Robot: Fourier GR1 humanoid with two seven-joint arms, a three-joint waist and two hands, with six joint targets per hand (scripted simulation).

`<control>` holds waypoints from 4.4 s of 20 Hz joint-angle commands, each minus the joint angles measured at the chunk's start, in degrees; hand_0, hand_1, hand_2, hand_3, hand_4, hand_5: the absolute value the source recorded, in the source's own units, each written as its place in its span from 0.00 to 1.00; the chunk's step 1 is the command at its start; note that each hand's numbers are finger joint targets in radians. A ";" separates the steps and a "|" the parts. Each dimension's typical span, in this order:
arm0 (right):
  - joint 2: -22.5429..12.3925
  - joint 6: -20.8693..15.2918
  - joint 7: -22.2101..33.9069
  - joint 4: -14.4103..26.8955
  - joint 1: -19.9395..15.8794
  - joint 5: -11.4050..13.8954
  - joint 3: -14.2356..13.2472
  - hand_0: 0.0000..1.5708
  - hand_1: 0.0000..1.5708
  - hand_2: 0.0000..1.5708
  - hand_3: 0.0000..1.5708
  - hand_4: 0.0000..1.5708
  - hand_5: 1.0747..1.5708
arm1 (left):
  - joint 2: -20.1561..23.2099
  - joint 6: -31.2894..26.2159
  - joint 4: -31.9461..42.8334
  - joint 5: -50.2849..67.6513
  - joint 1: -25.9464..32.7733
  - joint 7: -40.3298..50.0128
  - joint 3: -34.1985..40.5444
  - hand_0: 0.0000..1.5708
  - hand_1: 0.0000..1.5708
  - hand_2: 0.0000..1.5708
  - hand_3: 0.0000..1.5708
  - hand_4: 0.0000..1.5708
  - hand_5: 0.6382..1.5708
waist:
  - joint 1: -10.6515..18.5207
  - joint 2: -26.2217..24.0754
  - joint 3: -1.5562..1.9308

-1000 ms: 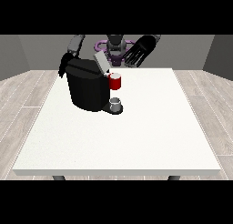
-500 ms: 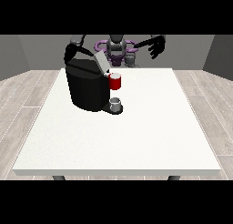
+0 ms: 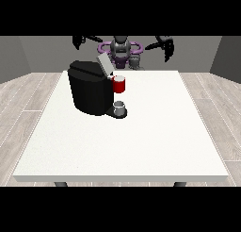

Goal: Insert the coffee pod into the coffee machine and close the lid

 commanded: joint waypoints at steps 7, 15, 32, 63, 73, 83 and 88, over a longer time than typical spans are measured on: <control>-4.37 1.22 3.71 5.02 -8.67 -2.83 -5.81 0.00 0.00 0.00 0.00 0.00 1.00 | -2.32 -2.51 -11.51 8.21 5.54 4.47 -6.32 0.00 0.00 0.00 0.00 0.25 1.00 | 5.98 4.09 0.03; -3.83 0.98 8.21 10.68 -15.99 -8.29 -10.00 0.00 0.00 0.00 0.00 0.08 1.00 | -2.34 0.38 -20.40 11.09 9.28 5.16 -11.69 0.00 0.00 0.00 0.00 0.23 1.00 | 8.37 8.47 0.03; -1.87 3.65 3.15 15.61 -21.10 -6.04 -3.87 0.00 0.00 0.00 0.00 0.00 1.00 | 0.20 3.22 -40.88 16.75 18.24 14.66 -13.36 0.00 0.00 0.00 0.00 0.24 1.00 | 2.89 14.83 0.02; -3.09 -1.93 11.47 14.05 -41.19 3.98 2.54 0.00 0.00 0.00 0.00 0.13 1.00 | 1.89 1.30 -43.23 16.39 15.50 13.13 -17.30 0.00 0.00 0.00 0.00 0.21 1.00 | 13.71 23.48 -0.01; -7.03 -2.73 18.41 7.26 -44.47 5.61 1.75 0.00 0.00 0.00 0.00 0.09 1.00 | 1.41 1.35 -42.90 15.94 10.91 12.70 -18.31 0.00 0.00 0.00 0.00 0.24 1.00 | 18.78 27.59 0.04; -9.88 -1.08 17.42 10.37 -53.50 6.90 1.34 0.00 0.00 0.00 0.00 0.00 1.00 | 0.60 0.68 -44.92 15.69 7.72 12.17 -20.38 0.00 0.00 0.00 0.00 0.25 1.00 | 24.47 34.05 -0.01; -8.41 -3.91 11.29 14.26 -53.71 8.41 0.77 0.00 0.00 0.00 0.00 0.00 1.00 | 2.57 -2.10 -46.12 19.01 7.50 11.70 -18.22 0.00 0.00 0.00 0.00 0.22 1.00 | 24.49 36.70 -0.01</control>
